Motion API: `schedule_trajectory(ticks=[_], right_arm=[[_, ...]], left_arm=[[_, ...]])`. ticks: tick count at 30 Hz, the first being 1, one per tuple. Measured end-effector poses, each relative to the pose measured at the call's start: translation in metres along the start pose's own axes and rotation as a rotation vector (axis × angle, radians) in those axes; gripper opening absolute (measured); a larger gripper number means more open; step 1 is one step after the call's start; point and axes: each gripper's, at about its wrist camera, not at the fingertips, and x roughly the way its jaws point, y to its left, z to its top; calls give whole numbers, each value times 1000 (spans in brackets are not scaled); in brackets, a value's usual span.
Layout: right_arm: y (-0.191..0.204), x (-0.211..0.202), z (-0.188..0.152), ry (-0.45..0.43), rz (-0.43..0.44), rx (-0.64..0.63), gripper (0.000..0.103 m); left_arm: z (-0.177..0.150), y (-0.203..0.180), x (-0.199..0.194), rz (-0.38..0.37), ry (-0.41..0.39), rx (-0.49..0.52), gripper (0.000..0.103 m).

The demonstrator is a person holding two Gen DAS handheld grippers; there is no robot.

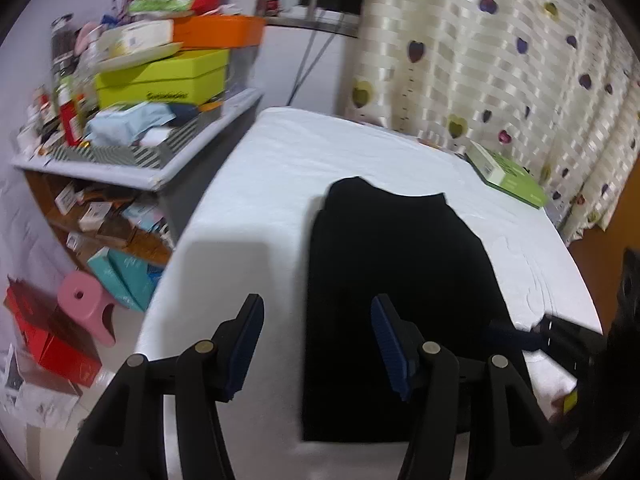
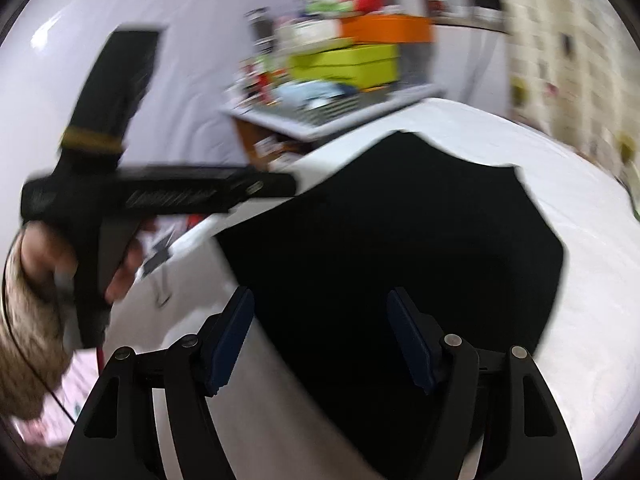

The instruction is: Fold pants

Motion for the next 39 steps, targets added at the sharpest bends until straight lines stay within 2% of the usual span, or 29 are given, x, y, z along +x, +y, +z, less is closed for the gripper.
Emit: schedule_trajectory(ticks=[2,4,8,10,12,17,20,21,22,25,28,33,35,37,39], right_arm=[[14,15,1,23,-76,-81,69],[22,27,2,33,-102,-130,70],[37,51,8,62,-212,-253,71],[43,59,7,78,-258,-306,77],[46,62,6,72,-291,-346,78],[36,59,7,57,-275,-283,76],[35,51,9,15,-255,-259,53],[34,48,10,0,-251,-242,41],[30,45,12,-13,-245,-217,36],[16,38,15,-36,-188,-123,31],[16,35,16,-47,-180,-118,30],[13,34,16,-64,-172,-99,29],[12,32,16,-74,-173,-91,28],[12,31,15,-78,-172,-87,28],[13,31,15,-76,-167,-87,28]], left_arm=[[-2,7,-2,15,-1,-14,59],[-5,14,-1,18,5,-31,59],[-6,29,4,1,25,-97,59],[-7,36,6,-6,32,-123,59],[-8,41,9,-16,40,-148,60],[-10,52,16,-67,63,-213,60],[-10,58,22,-136,90,-260,64],[-8,58,24,-158,97,-264,65],[-8,58,25,-174,103,-267,66],[-5,58,30,-246,124,-297,72],[-1,62,36,-301,155,-354,73],[1,56,52,-356,218,-381,73],[-2,58,56,-405,235,-430,73],[-7,64,62,-487,259,-508,73],[-13,65,68,-524,280,-563,74]])
